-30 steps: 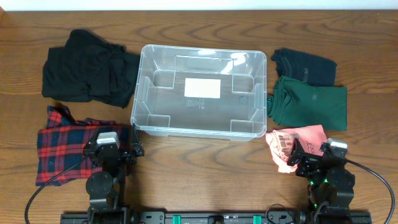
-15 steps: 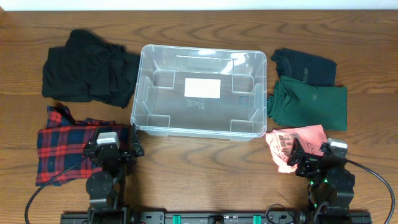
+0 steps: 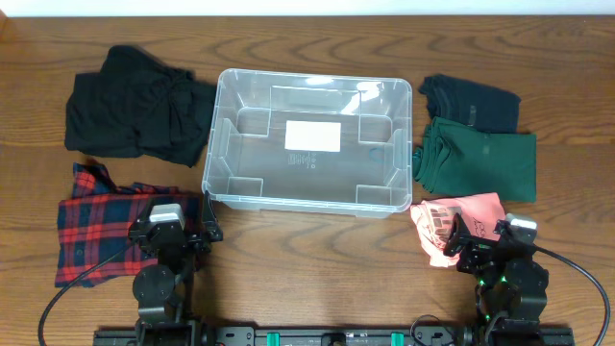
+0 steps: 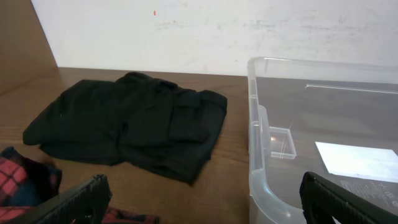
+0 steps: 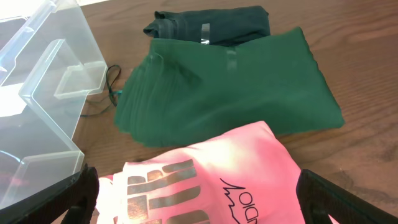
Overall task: Pack container
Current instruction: 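Raise the left gripper from rest toward the black garment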
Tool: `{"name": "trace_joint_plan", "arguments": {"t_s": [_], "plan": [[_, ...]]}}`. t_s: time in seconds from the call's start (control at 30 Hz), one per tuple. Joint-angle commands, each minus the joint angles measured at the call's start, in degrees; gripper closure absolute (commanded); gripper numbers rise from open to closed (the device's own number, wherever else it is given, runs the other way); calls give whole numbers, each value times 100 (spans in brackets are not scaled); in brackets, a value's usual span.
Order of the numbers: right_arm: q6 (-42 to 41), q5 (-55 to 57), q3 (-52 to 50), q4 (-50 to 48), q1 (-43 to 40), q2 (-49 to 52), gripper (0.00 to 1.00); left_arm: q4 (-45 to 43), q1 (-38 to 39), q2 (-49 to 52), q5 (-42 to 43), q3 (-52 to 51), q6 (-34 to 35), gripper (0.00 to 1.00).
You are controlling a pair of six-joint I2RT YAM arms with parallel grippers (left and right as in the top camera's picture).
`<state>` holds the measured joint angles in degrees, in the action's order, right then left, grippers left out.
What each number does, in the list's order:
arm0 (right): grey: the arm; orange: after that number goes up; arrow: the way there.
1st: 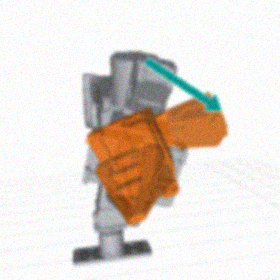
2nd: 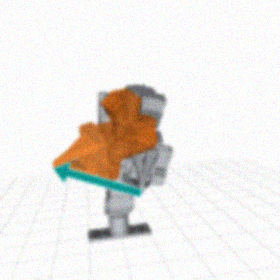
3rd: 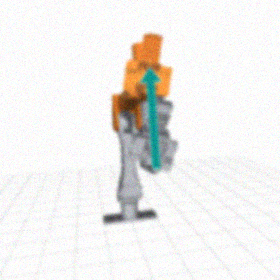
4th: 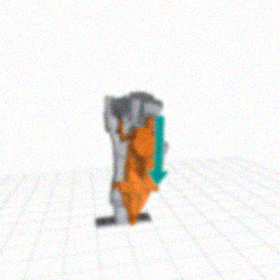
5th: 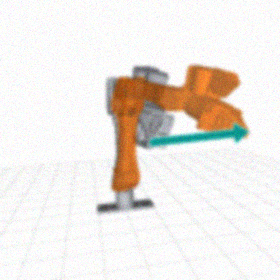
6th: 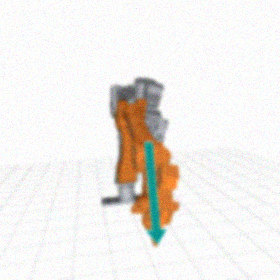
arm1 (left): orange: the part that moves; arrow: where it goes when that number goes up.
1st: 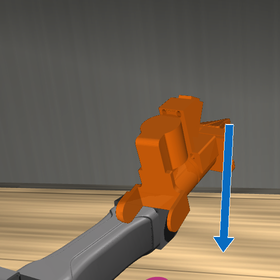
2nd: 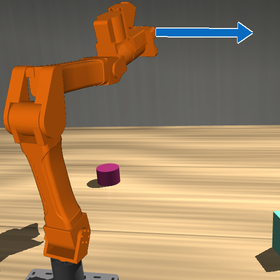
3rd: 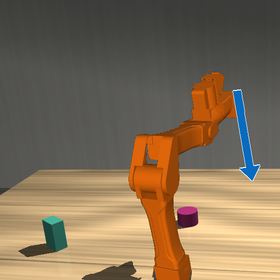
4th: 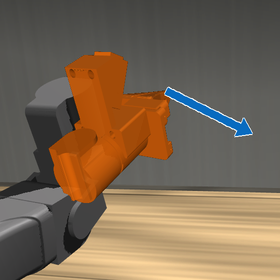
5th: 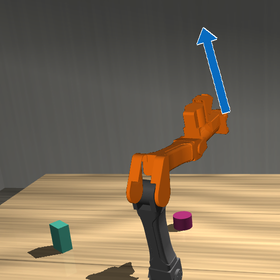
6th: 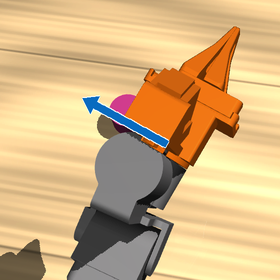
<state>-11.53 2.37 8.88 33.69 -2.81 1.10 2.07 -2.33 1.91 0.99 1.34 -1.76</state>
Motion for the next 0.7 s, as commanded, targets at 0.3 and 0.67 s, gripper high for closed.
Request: {"name": "trace_joint_plan", "arguments": {"t_s": [0.3,0.67], "plan": [[-44,39,-17,17,61,0,1,105,-22,-17,306,-44,1121,2],[-44,39,-17,17,61,0,1,876,-24,1233,-103,2214,1965,2]]}}
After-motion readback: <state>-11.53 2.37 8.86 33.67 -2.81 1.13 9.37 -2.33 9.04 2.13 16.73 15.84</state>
